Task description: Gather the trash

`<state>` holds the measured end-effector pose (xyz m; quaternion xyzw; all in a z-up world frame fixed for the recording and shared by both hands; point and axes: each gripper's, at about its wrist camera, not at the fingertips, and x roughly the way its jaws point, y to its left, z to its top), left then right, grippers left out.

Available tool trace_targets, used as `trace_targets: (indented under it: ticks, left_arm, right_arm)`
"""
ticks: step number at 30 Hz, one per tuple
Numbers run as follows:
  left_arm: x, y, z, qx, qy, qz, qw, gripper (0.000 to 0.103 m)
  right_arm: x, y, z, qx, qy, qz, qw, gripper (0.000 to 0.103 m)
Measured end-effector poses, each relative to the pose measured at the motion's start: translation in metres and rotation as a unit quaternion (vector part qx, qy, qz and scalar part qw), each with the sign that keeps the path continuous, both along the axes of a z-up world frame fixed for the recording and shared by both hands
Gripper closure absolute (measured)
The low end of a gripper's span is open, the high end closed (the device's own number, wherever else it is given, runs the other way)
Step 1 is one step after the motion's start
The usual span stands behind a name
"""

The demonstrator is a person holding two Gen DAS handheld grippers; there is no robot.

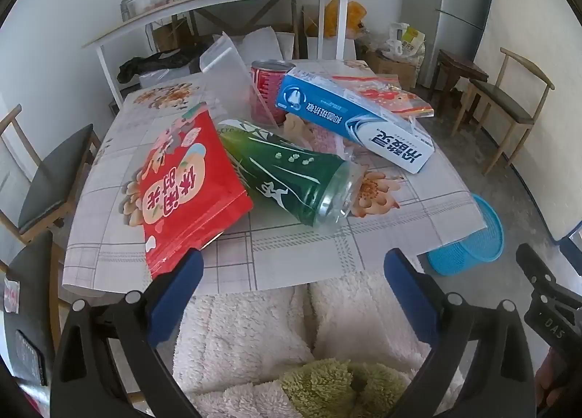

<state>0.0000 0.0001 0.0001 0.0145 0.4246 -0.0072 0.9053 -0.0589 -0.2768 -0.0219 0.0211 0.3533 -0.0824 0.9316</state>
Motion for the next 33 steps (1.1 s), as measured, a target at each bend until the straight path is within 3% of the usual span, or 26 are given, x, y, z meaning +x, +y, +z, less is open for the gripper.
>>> trace_targets:
  ticks: [33]
  left_arm:
    - [-0.003, 0.005, -0.005, 0.001, 0.005, 0.002, 1.0, 0.006]
  right_arm:
    - [0.003, 0.0, -0.003, 0.002, 0.001, 0.0, 1.0, 0.007]
